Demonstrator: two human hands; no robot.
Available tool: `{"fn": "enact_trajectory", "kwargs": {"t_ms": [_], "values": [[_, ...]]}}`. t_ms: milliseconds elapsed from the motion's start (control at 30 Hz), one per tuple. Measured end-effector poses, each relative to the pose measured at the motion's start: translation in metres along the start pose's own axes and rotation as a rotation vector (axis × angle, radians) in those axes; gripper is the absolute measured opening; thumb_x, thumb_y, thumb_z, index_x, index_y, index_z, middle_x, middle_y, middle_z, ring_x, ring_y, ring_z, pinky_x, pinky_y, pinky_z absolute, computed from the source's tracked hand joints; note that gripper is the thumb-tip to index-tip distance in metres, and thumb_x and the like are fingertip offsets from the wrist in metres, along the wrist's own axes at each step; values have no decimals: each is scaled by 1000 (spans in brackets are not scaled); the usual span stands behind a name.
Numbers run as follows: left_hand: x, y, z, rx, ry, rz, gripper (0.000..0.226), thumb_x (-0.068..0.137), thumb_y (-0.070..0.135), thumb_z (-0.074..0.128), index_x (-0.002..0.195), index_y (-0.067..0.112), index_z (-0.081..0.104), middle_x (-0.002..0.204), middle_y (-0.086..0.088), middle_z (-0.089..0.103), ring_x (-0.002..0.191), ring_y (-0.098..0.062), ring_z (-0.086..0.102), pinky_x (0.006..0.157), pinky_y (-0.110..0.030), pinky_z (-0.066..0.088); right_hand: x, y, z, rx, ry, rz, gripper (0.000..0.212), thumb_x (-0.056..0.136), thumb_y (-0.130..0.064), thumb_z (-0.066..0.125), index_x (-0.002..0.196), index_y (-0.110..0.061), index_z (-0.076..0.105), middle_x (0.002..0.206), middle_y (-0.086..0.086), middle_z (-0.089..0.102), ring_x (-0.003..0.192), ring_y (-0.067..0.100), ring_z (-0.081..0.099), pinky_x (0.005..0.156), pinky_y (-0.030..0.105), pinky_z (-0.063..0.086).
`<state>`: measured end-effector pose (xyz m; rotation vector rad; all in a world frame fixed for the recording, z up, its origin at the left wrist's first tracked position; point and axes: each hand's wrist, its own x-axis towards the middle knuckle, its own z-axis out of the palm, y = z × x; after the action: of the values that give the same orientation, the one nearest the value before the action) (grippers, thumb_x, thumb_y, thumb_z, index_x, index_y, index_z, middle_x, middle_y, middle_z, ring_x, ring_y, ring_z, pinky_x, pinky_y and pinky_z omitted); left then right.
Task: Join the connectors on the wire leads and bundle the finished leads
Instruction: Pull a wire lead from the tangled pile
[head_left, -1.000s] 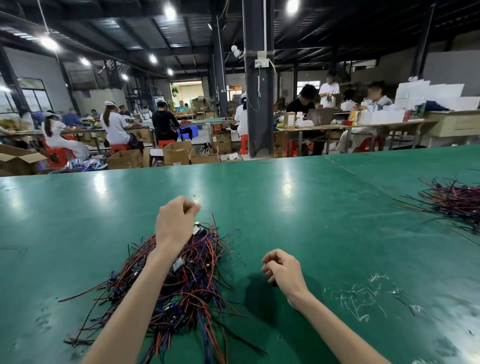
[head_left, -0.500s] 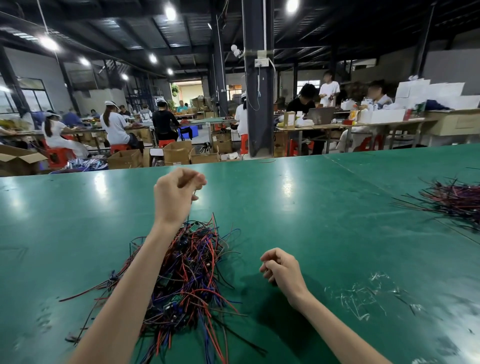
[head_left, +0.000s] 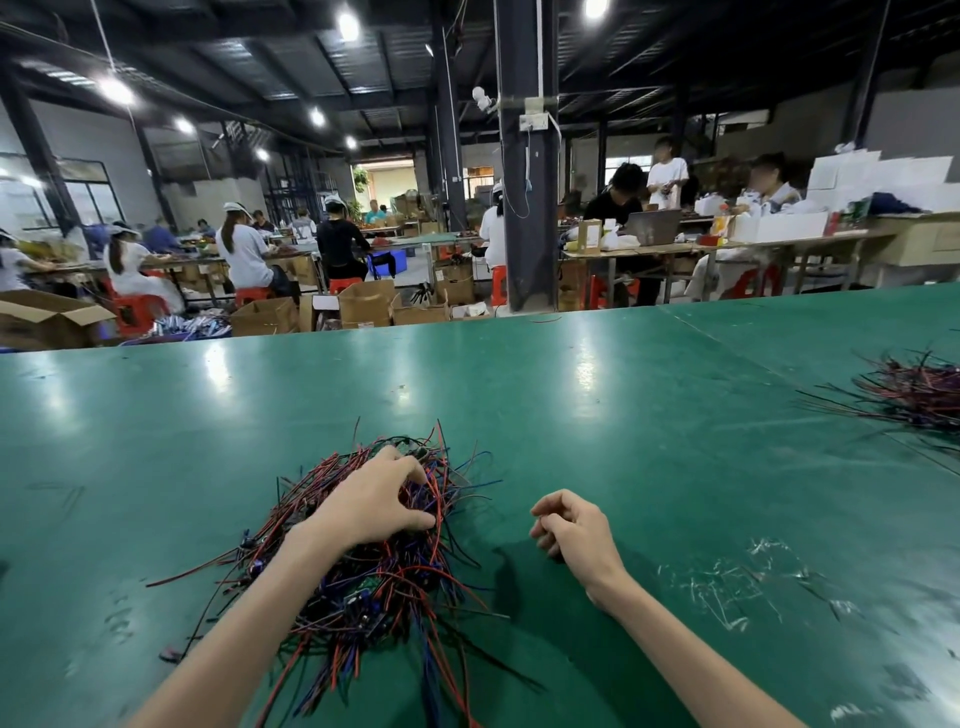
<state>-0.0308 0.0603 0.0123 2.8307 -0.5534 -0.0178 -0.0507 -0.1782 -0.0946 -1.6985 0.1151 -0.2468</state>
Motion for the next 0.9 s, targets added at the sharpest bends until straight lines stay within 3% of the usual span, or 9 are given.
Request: {"fn": "enact_trajectory", "kwargs": {"t_ms": [67,200,333,467,567,700,800,900], "values": [[-5,5,5,71,78,7,46,75,46,74,108,22,51,124,3,36,102,-19,53,90,-34,44,-1,0,0,5,7,0,23,82,6,46,79,-10,62,62,3,67,51,10,55,49,21,43],[-10,9,8,336,154,35,40,73,59,69,92,24,65,141,6,34,127,-17,34,101,-37,34,-2,-1,-1,5,9,0,22,83,6,46,80,-9,62,63,3,67,51,8,55,49,20,43],[-13,12,8,431,222,63,31,84,54,59,91,25,70,142,8,39,131,-16,28,104,-38,28,-5,-3,-1,14,13,-3,22,83,7,46,80,-8,62,62,3,67,50,8,55,48,20,43],[-15,13,14,571,178,41,34,85,50,57,101,21,65,142,3,37,131,-19,30,104,-40,29,-7,-5,-2,23,12,5,22,83,7,46,80,-8,62,63,3,66,50,8,55,48,21,43],[-15,13,12,540,211,40,27,91,41,54,100,20,66,140,3,39,130,-18,31,104,-39,30,-10,-7,-3,42,15,15,22,84,6,46,79,-9,61,63,4,66,50,9,53,48,21,41],[-18,23,-12,31,428,12,21,93,33,55,98,14,62,115,0,54,110,-14,44,97,-31,38,-12,-9,-3,60,13,17,22,84,7,45,79,-8,61,63,4,65,50,9,53,47,22,40],[-23,39,-43,-431,592,-16,12,95,22,55,99,11,58,92,3,60,84,-9,56,74,-19,46,-13,-10,-4,62,-6,17,22,84,7,45,80,-8,61,64,6,65,52,11,53,48,22,39],[-26,59,-62,-1045,583,7,12,97,17,51,95,9,58,78,-4,64,63,-12,63,58,-20,52,-15,-12,-5,75,-33,19,23,84,8,46,80,-8,61,66,7,66,55,13,53,49,22,39]]}}
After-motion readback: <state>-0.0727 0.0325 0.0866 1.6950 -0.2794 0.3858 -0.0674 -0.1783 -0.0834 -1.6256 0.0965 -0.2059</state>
